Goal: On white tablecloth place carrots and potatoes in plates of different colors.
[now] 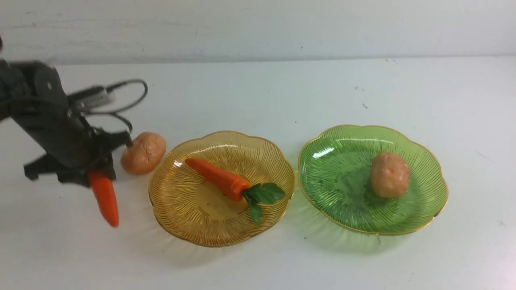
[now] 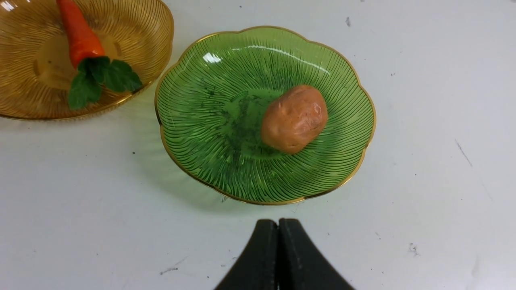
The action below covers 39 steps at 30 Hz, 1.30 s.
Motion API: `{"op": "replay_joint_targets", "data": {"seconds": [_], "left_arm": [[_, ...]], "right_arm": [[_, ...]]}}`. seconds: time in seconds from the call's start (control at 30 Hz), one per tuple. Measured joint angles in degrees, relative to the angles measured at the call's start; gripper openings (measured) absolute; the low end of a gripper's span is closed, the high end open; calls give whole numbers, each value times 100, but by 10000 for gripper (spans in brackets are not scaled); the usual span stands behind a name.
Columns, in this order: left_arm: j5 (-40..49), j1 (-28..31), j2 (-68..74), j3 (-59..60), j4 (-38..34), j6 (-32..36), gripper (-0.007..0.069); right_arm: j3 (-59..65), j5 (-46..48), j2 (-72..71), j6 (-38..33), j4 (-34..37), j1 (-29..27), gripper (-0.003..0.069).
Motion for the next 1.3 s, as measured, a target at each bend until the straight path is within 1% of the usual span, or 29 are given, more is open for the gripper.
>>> {"op": "replay_joint_targets", "data": {"seconds": [0.07, 0.13, 0.17, 0.2, 0.23, 0.27, 0.4, 0.47, 0.53, 0.6, 0.63, 0.67, 0.73, 0.77, 0.83, 0.87, 0.9, 0.93, 0.97, 1.03, 1.13, 1.27, 1.3], "left_arm": [[359, -19, -215, -619, -35, 0, 239], [504, -187, -320, -1018, -112, 72, 239], [504, -346, -318, -1070, -169, 109, 239], [498, -678, -231, -1077, -228, 126, 242], [411, -986, -77, -1077, -248, 143, 248], [312, -1149, 37, -1077, -255, 143, 258], [-81, -1583, 449, -1077, -381, 90, 307], [-280, -1694, 705, -1072, -527, 43, 398], [-255, -1700, 853, -1072, -730, 147, 514], [-152, -1694, 895, -1072, -854, 371, 594], [84, -1667, 901, -1150, -896, 560, 633], [286, -1638, 901, -1280, -882, 666, 652], [787, -1490, 901, -1733, -594, 750, 629], [1088, -1374, 901, -2022, -387, 766, 585], [1629, -1049, 901, -2553, -31, 946, 421], [1803, -915, 908, -2747, 88, 1089, 306], [1908, -739, 937, -2910, 171, 1335, 169], [1915, -574, 1001, -3010, 208, 1603, 89], [1907, -500, 1067, -3048, 213, 1774, 50], [1873, -404, 1181, -3070, 207, 1950, 22], [1859, -380, 1408, -3070, 200, 2029, 34], [1836, -386, 1578, -3070, 181, 2041, 112], [1816, -386, 1618, -3070, 168, 2041, 155]], "right_arm": [[0, 0, 0, 16, 0, 0, -15], [0, 0, 0, 98, 0, 0, -15], [0, -14, 0, 121, 0, 0, -15], [0, -27, 0, 126, 0, 0, -15], [0, -40, 0, 126, 0, 0, -15], [0, -55, 0, 126, 0, 0, -15], [0, -59, 0, 132, 0, 0, -15], [0, -59, 0, 138, 0, 0, -15], [0, -78, 0, 138, -13, 0, -15], [0, -164, 0, 138, -29, 0, -15], [0, -203, 0, 138, -29, 0, -15], [0, -233, 0, 138, -29, 0, -15], [0, -245, 0, 138, -29, 0, -15], [0, -257, 0, 138, -29, 0, -15], [0, -268, 0, 143, -33, 0, -15], [0, -274, 0, 143, -33, 0, -15], [0, -274, 0, 143, -33, 0, -15], [0, -274, 0, 149, -33, 0, -15], [0, -274, 0, 149, -33, 0, -15], [0, -274, 0, 159, -33, 0, -15], [0, -274, 0, 162, -33, 0, -15], [0, -274, 0, 166, -33, 0, -15], [0, -274, 0, 166, -33, 0, -15]]}}
